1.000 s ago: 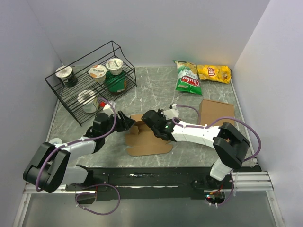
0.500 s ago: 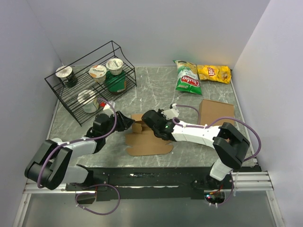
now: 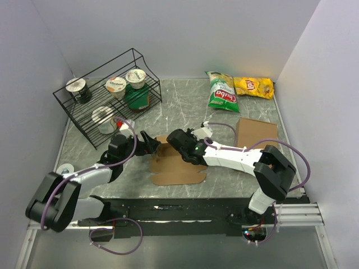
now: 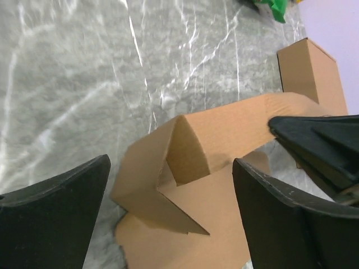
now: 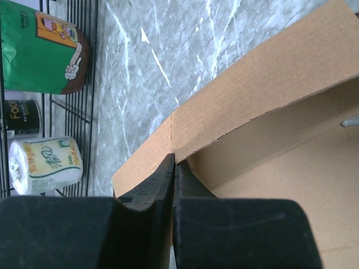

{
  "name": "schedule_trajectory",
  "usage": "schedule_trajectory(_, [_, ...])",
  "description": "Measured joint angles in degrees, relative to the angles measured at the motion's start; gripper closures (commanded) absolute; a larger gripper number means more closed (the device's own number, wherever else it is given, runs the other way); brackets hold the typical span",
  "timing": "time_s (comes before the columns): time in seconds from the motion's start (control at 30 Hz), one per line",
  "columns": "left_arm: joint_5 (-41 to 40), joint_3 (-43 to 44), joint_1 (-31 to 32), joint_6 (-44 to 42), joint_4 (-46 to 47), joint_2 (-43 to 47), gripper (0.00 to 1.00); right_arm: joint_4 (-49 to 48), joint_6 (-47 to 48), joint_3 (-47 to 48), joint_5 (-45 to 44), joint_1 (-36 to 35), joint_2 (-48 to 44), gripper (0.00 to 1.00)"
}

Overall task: Fold the paper box
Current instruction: Fold the paper box at the center of the board.

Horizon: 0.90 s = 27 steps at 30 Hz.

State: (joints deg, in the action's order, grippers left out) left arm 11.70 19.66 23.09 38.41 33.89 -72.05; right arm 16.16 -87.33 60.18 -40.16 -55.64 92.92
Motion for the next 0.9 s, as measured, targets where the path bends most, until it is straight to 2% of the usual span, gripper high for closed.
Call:
schedule_trajectory(0.27, [-2.0, 1.1, -1.6, -6.1, -5.6, 11.1, 0.04, 1.3, 0.0, 0.0, -0.6, 0.0, 0.0, 1.00])
schedule_trajectory(0.43, [-1.9, -2.8, -6.6, -7.3, -5.9, 17.0, 0.04, 1.9, -0.1, 0.0, -1.0, 0.0, 0.0, 1.00])
schedule_trajectory(0.6, [-1.0, -4.9, -9.8, -7.6, -6.7, 15.4, 0.01, 2.5, -0.5, 0.0, -1.4, 0.0, 0.0, 1.00])
schedule_trajectory(0.73, [0.6, -4.7, -9.8, -8.3, -7.1, 10.8, 0.07, 2.6, -0.9, 0.0, -1.5, 0.0, 0.0, 1.00])
schedule_trajectory(0.9, [0.3, -3.4, -8.3, -9.4, -8.4, 6.7, 0.07, 2.7, -1.1, 0.0, -1.5, 0.0, 0.0, 1.00])
